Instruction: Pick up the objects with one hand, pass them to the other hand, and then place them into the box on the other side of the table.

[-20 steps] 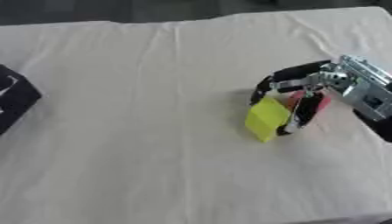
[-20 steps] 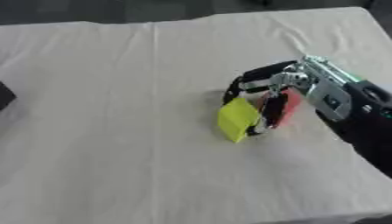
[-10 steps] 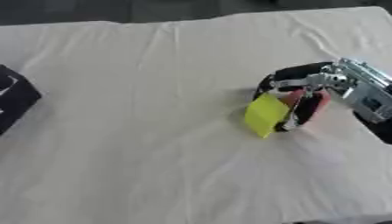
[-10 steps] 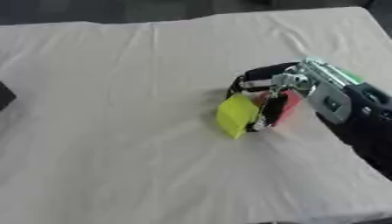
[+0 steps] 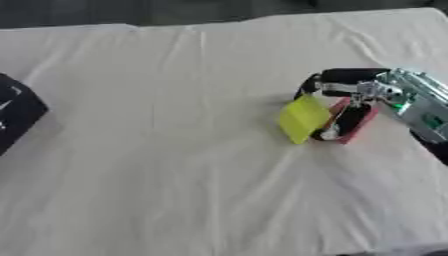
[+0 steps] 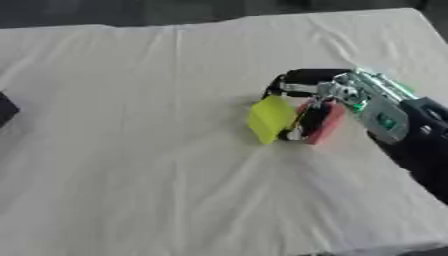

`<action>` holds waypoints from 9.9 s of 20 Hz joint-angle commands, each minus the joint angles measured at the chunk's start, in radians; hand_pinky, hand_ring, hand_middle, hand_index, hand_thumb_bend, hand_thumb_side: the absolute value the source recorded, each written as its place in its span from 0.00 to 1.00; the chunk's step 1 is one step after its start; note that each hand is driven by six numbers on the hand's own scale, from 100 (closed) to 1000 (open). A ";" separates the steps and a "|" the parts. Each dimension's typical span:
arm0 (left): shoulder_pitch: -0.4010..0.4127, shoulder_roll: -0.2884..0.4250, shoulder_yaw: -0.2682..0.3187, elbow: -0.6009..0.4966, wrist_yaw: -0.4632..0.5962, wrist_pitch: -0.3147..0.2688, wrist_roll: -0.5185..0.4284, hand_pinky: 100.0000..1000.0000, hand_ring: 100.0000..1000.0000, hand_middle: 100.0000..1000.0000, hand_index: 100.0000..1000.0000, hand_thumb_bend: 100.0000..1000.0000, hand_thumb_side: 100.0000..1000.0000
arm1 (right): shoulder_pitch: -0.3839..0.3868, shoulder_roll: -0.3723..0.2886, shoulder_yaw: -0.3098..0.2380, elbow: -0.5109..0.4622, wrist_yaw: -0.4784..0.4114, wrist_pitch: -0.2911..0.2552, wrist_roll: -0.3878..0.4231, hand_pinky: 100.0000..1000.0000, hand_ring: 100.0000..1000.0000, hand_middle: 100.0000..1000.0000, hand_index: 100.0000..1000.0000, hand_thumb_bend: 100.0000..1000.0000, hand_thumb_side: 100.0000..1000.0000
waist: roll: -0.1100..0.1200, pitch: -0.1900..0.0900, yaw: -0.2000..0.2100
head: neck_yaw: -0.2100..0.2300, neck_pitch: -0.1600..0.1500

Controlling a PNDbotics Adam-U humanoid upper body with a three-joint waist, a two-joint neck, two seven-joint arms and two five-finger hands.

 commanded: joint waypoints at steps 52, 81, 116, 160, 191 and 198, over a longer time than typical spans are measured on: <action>-0.579 0.226 -0.310 -0.138 -0.384 0.125 -0.523 0.83 0.93 0.88 0.82 0.00 0.27 | -0.112 0.477 -0.060 0.035 -0.115 0.327 -0.486 0.55 0.59 0.49 0.55 0.00 0.00 | 0.034 -0.087 -0.005 | 0.030 -0.005; -0.634 0.076 -0.447 0.072 -0.691 0.231 -0.375 0.94 1.00 0.87 0.87 0.31 0.26 | -0.145 0.543 -0.013 -0.013 -0.075 0.364 -0.437 0.55 0.59 0.49 0.54 0.00 0.00 | 0.028 -0.080 -0.006 | 0.047 -0.002; -0.614 0.008 -0.453 0.220 -0.702 0.190 -0.312 0.95 1.00 0.87 0.89 0.22 0.10 | -0.146 0.546 -0.007 -0.050 -0.085 0.345 -0.415 0.54 0.60 0.48 0.52 0.00 0.00 | 0.018 -0.064 -0.005 | 0.053 -0.005; -0.631 -0.068 -0.464 0.294 -0.721 0.159 -0.214 0.89 0.99 0.80 0.78 0.07 0.13 | -0.135 0.541 0.005 -0.080 -0.072 0.332 -0.384 0.51 0.58 0.46 0.50 0.00 0.00 | 0.016 -0.055 -0.007 | 0.065 -0.011; -0.614 -0.008 -0.483 0.295 -0.636 0.175 -0.113 0.64 0.65 0.40 0.30 0.00 0.23 | -0.133 0.509 -0.013 -0.082 0.089 0.343 -0.359 0.67 0.74 0.68 0.77 0.37 0.06 | 0.020 -0.062 -0.010 | 0.068 -0.007; -0.607 0.006 -0.482 0.296 -0.617 0.171 -0.109 0.62 0.60 0.36 0.27 0.00 0.22 | -0.133 0.504 -0.018 -0.086 0.115 0.330 -0.324 0.68 0.75 0.70 0.80 0.38 0.08 | 0.023 -0.063 -0.012 | 0.069 -0.013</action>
